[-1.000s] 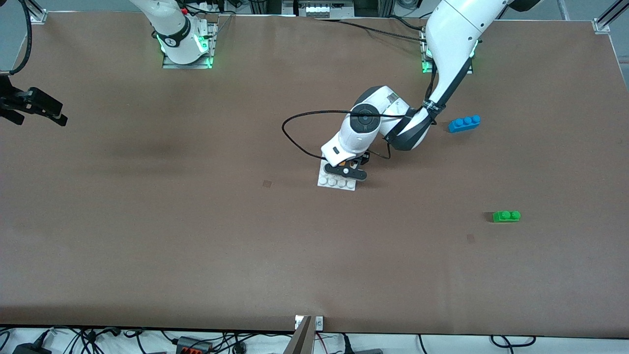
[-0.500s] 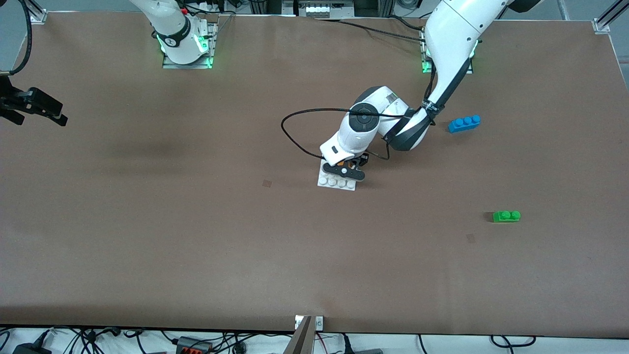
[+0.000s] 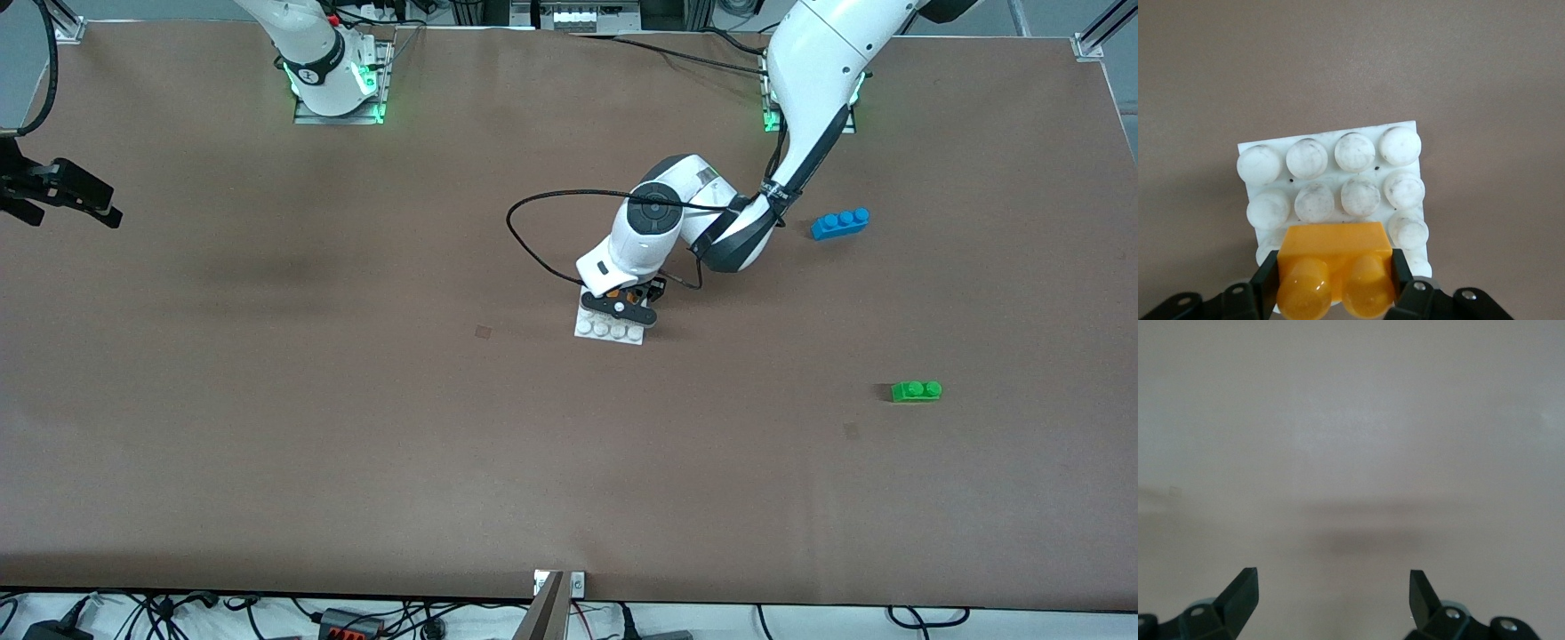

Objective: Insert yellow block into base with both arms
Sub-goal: 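Press the yellow block down onto the plate with the left gripper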

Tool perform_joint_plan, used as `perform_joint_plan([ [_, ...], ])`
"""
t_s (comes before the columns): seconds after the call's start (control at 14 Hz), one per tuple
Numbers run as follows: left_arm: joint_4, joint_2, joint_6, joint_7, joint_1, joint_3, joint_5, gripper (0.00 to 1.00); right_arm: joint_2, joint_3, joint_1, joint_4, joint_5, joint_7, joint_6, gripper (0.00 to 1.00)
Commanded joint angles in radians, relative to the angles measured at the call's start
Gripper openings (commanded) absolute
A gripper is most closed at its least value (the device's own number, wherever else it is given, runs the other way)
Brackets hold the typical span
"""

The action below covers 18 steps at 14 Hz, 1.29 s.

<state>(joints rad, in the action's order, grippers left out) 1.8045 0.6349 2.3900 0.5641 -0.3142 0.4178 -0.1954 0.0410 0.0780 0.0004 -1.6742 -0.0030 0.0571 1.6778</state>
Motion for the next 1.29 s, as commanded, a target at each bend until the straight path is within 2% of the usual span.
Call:
perform_joint_plan([
  [0.0, -0.024, 0.055, 0.023, -0.018, 0.001, -0.005, -0.038, 0.38, 0.005, 0.002, -0.002, -0.006, 0.001, -0.013, 0.002, 1.0],
  [1.21, -0.025, 0.077, 0.075, -0.018, 0.009, -0.014, -0.048, 0.36, 0.0, 0.003, -0.004, -0.006, 0.001, -0.011, 0.002, 1.0],
])
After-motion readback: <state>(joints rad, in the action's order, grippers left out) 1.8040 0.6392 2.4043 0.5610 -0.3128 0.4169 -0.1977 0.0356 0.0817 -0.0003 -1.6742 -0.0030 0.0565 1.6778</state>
